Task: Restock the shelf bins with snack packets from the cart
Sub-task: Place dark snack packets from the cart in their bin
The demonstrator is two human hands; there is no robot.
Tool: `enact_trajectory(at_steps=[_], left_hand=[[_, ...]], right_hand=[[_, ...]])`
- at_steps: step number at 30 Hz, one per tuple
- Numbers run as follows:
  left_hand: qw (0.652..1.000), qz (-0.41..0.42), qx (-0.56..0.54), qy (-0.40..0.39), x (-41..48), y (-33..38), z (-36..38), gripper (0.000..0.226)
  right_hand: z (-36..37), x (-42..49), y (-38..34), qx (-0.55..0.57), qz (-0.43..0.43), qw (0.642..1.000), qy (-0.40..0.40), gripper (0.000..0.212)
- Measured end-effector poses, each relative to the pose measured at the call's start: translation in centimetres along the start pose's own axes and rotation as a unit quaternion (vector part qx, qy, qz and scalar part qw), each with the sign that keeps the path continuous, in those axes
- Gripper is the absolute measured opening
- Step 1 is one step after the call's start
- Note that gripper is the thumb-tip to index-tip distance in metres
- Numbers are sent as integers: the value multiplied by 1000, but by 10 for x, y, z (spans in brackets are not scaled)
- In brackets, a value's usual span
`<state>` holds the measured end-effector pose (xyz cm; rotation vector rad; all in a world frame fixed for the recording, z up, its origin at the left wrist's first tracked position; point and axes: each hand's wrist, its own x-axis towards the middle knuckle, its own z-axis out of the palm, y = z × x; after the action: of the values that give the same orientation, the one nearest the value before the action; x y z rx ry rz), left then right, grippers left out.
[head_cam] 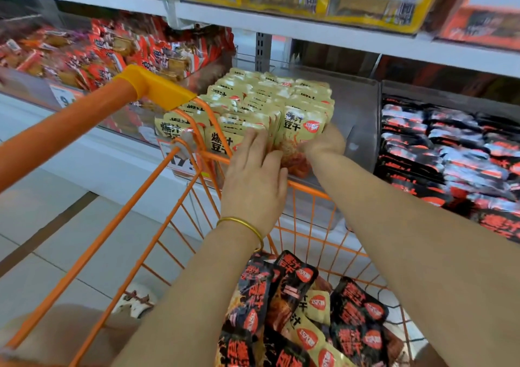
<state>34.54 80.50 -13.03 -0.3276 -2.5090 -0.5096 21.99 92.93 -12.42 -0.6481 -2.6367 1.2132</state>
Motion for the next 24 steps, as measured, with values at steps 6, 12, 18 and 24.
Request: enact_trajectory(at_steps=[6, 12, 18, 24], left_hand=[[1000, -9, -5, -12, 0, 0, -1, 47], [999, -17, -38, -24, 3, 2, -9, 51], [999, 9, -48, 25, 6, 14, -24, 31], [995, 84, -58, 13, -5, 20, -17, 25]], right_hand=[[-2, -6, -4, 26, 62, 998, -6, 56], [-52, -85, -18, 37, -188, 979, 68, 43], [-96, -157, 36, -87, -323, 928, -162, 3], [-55, -161, 92, -378, -206, 834, -346, 36]])
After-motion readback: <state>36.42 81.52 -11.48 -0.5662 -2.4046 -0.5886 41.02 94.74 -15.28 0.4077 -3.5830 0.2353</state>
